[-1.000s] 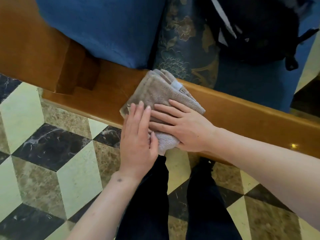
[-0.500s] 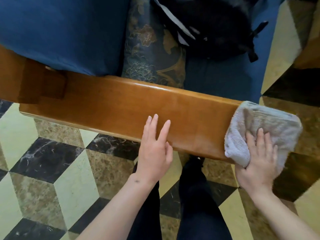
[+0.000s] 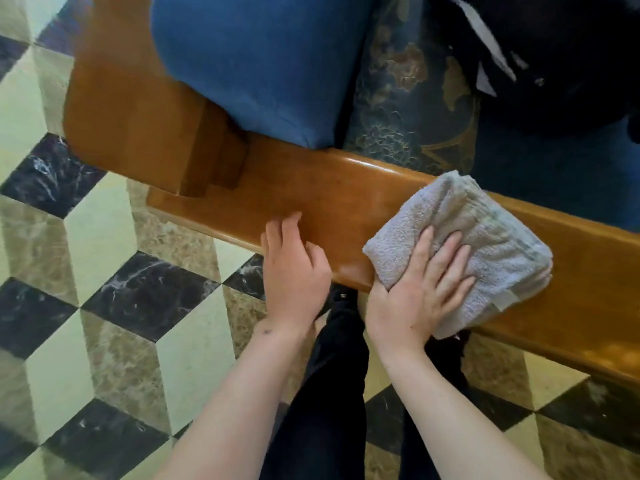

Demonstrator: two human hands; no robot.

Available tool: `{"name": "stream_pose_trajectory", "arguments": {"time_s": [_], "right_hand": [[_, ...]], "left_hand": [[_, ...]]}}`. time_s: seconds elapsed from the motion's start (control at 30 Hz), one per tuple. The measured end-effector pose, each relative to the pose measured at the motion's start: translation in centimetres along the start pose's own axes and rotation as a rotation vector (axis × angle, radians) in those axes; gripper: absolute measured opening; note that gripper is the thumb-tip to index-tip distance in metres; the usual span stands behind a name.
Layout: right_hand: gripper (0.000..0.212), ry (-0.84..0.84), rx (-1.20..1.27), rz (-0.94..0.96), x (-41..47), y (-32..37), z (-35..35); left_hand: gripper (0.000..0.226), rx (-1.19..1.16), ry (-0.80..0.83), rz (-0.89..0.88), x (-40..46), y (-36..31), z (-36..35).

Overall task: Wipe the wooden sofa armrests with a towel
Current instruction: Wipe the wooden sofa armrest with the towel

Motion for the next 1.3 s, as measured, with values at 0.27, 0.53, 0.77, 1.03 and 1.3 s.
{"name": "stream_pose_trajectory", "arguments": {"time_s": [0.27,0.53,0.77,1.03,1.3], "right_hand": [[0.104,0.15,-0.179,0.344,-1.7,12.3,-9.5],[0.08,0.551,-0.098,0.665,-8.2,17.2,-14.7],[0.046,0.722,1.185,-0.636,-9.5,12.7,-6.7],[0.047,0.666,1.804,-0.842,-12.2,14.0,3.9],[0.055,0.78,1.878,-0.784,-14.8,23.4,9.4]], "left_hand": [[0.033,-0.067,-0.127,0.053,5.8,10.2,5.0],[0.037,-0.629,-0.017,0.532,1.8,16.8,3.0],[0.072,-1.135,0.626,0.95,-12.9,12.4,-1.5],[0.076,-1.961,0.722,0.867,-15.5,2.2,7.6],[0.04,-1.933,0.538,0.633,-14.2,0.9,18.7]]}}
Point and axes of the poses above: each hand's wrist, its own x-axis towards the middle knuckle, its own z-axis out of the back of the hand, y = z × x, the point moved 9 cm from there along x, towards the middle knuckle, and after that the axes turned 15 degrees about x, right-handed, at the moved point
